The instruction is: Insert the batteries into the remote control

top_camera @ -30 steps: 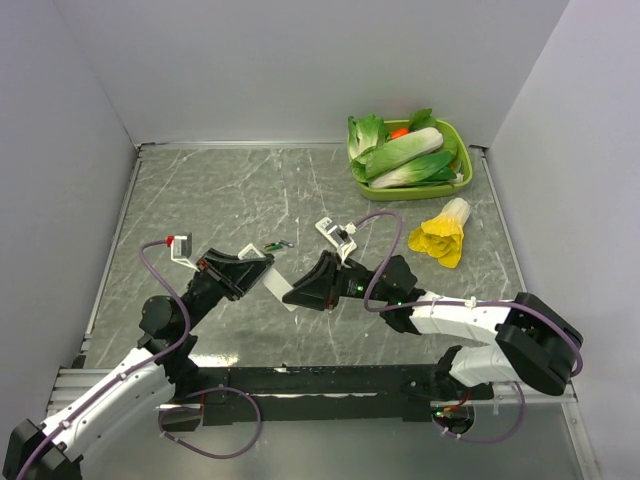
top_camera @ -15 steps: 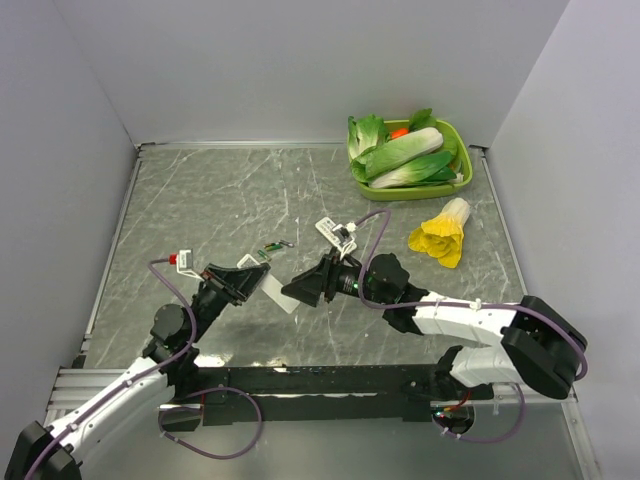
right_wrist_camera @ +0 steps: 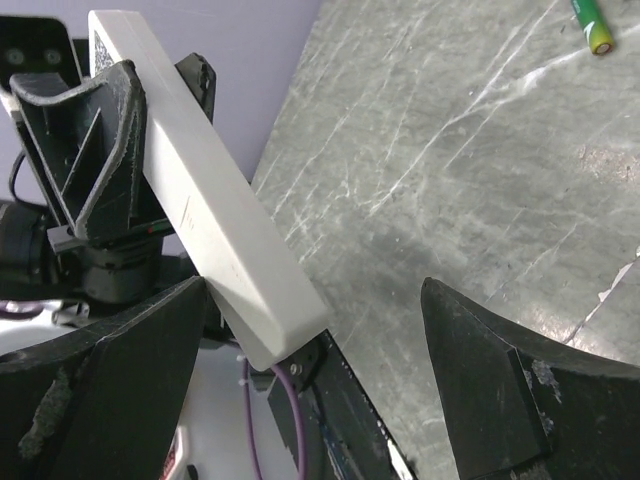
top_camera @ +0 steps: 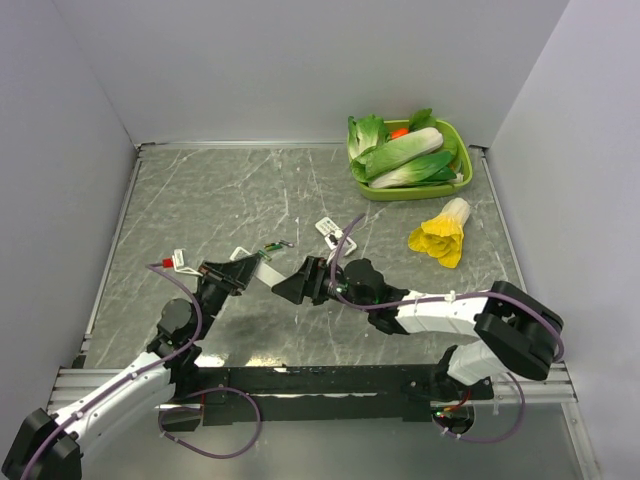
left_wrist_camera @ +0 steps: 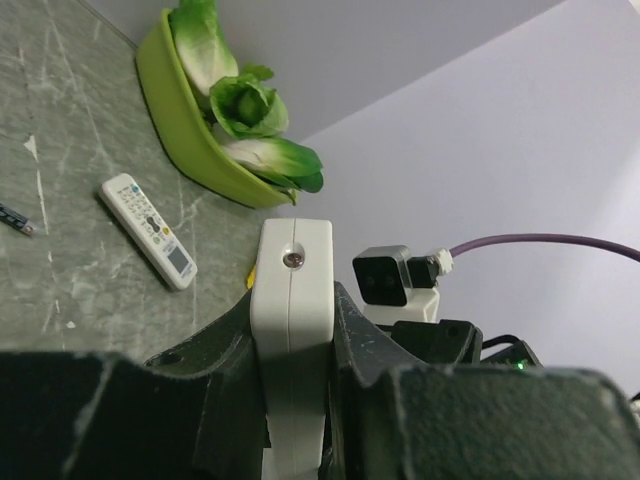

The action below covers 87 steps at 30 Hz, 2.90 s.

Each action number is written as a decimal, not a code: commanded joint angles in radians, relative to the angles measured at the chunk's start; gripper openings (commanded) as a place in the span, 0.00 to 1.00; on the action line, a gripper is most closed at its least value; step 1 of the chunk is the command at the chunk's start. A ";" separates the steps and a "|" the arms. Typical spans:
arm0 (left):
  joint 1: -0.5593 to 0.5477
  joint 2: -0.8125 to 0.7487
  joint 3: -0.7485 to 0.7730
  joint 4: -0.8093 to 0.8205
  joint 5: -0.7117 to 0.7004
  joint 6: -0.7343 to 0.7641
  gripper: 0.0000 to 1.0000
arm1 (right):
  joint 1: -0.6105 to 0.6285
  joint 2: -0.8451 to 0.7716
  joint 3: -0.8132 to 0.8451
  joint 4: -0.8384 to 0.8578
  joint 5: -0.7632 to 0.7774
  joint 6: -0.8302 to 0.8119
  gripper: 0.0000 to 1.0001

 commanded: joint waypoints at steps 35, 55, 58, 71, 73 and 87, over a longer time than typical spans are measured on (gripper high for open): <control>-0.004 -0.073 -0.154 -0.024 -0.048 0.116 0.02 | 0.018 -0.009 0.139 -0.037 0.150 0.017 0.96; -0.004 -0.079 -0.140 -0.020 -0.045 0.117 0.02 | 0.015 0.046 0.173 -0.057 0.133 0.042 0.90; -0.004 -0.078 -0.140 -0.017 -0.047 0.111 0.02 | 0.013 0.055 0.169 -0.055 0.131 0.046 0.83; -0.004 -0.089 -0.142 0.012 -0.057 0.073 0.02 | 0.021 0.081 0.177 -0.100 0.122 0.029 0.69; -0.004 -0.092 -0.142 0.019 -0.057 0.067 0.02 | 0.023 0.077 0.173 -0.106 0.125 0.028 0.63; -0.004 -0.276 -0.168 -0.092 -0.171 -0.065 0.02 | 0.021 0.047 0.139 -0.172 0.165 -0.004 0.55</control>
